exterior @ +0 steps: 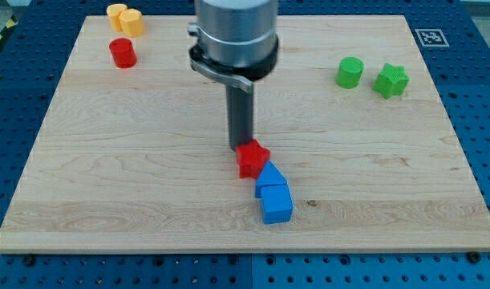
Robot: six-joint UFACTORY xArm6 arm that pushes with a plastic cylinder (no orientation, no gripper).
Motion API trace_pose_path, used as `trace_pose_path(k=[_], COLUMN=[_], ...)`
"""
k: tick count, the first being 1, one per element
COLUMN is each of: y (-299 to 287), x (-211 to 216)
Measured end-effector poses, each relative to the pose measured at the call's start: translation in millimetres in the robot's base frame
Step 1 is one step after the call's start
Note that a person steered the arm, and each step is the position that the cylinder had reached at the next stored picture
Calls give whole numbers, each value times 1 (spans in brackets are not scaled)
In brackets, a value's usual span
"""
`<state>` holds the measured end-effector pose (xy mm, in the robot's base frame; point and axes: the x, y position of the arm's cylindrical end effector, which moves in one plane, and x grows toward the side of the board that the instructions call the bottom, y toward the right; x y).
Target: Slide the red circle towards the red star
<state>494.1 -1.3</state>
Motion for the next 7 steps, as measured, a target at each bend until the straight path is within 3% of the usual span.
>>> trace_pose_path(k=[1, 3, 5, 7], y=[11, -114, -246, -256], x=[3, -24, -116, -229])
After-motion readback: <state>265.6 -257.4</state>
